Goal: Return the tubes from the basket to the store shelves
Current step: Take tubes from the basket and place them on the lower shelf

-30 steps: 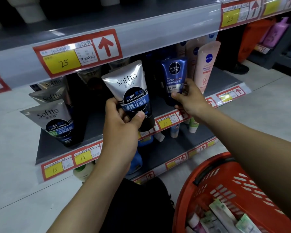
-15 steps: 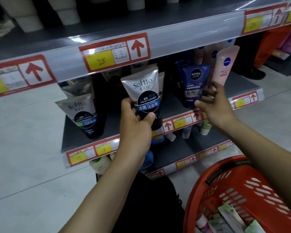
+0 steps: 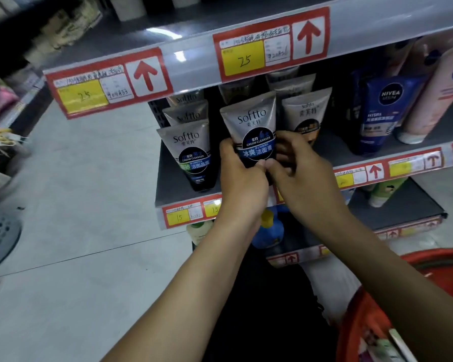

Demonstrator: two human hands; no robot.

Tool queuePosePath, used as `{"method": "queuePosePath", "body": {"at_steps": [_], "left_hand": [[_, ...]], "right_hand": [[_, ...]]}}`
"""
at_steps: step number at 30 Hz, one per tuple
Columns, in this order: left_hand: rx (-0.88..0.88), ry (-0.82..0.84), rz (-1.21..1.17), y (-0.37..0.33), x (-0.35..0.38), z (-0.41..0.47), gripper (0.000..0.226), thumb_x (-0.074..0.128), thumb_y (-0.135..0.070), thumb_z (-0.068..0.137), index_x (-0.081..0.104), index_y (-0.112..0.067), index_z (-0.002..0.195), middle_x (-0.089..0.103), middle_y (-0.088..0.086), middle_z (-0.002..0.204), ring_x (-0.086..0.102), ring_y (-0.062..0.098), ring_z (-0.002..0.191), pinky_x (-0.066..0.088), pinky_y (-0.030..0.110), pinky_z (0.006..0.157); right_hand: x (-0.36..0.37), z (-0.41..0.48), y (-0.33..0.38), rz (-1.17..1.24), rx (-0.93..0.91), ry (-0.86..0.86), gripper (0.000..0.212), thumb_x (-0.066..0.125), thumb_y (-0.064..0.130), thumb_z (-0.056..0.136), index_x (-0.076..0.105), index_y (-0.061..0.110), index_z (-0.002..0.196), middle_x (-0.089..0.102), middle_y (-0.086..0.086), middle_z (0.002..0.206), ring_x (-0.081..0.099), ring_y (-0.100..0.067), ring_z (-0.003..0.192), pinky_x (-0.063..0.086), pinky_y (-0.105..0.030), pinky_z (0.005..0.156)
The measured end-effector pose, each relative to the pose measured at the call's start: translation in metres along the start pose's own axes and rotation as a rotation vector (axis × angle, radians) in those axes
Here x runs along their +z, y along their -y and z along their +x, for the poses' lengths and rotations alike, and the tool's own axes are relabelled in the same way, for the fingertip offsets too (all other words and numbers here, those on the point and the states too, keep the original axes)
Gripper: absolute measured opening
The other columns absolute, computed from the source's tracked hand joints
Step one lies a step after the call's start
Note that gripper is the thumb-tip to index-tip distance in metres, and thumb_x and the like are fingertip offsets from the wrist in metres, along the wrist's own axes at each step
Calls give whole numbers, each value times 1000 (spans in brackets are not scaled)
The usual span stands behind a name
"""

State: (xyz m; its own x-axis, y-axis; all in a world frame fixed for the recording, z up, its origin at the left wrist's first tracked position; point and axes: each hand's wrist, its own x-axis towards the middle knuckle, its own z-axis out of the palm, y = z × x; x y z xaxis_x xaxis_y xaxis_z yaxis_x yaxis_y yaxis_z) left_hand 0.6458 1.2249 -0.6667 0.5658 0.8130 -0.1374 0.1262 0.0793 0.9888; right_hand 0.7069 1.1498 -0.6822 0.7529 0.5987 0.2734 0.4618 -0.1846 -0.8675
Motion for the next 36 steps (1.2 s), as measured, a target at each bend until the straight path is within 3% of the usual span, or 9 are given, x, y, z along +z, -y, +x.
{"method": "queuePosePath", "body": {"at_steps": [6,9,11,14,18,24,30,33,36], "left_hand": [[30,-60,78,1,7,22,42,43,2,89,53,-30,114,66,4,114,65,21,104,55,44,95],[37,-132,101,7,11,32,44,39,-9,76,55,-31,111,64,8,115,65,25,104,55,45,94],[-4,-125,78,6,11,33,49,41,-6,79,53,-22,124,64,7,119,64,26,107,53,45,98],[-59,-145,35,9,9,39,71,43,-13,74,39,-24,144,59,9,132,59,29,117,50,46,102],[-137,-147,14,11,7,49,80,42,-20,65,40,-31,143,60,8,131,61,32,114,52,49,98],[-134,-43,49,6,7,48,64,41,-6,86,41,-29,145,64,10,120,63,29,105,53,48,96],[-73,-37,167,9,2,37,60,44,-26,75,49,-27,135,64,9,120,63,29,108,52,49,97],[-11,-45,309,8,-1,26,55,46,-18,78,53,-21,132,65,10,120,62,31,107,52,46,97],[78,-51,372,3,1,6,39,48,-11,88,60,-18,125,66,2,110,62,25,104,51,36,93]], "right_hand": [[29,19,-9,1,37,-71,48,53,-1,91,43,11,137,61,-9,125,59,-15,110,50,-29,95],[46,26,-8,114,141,-112,38,49,21,93,46,12,130,61,-11,121,59,-16,106,50,-32,94],[56,29,-7,80,178,-115,42,53,30,91,46,10,127,62,-13,117,61,-23,104,51,-40,91],[68,35,-11,-112,95,-150,35,59,22,92,47,7,122,62,-12,113,63,-24,101,52,-34,83],[74,52,-26,-276,151,-136,19,52,17,98,48,9,114,61,-7,108,59,-12,88,37,-11,64],[69,54,-28,-264,178,-80,18,53,16,97,51,7,112,63,-10,105,62,-20,89,45,-21,69],[45,27,-17,-249,-7,-30,37,55,15,94,49,11,130,60,-11,123,60,-25,107,51,-34,88],[12,-3,-11,-321,-46,7,49,50,4,94,41,12,142,50,-11,138,52,-24,118,39,-24,92],[-20,-34,-7,-363,-7,13,45,47,6,96,43,14,140,49,-8,136,53,-24,113,41,-29,89]]}}
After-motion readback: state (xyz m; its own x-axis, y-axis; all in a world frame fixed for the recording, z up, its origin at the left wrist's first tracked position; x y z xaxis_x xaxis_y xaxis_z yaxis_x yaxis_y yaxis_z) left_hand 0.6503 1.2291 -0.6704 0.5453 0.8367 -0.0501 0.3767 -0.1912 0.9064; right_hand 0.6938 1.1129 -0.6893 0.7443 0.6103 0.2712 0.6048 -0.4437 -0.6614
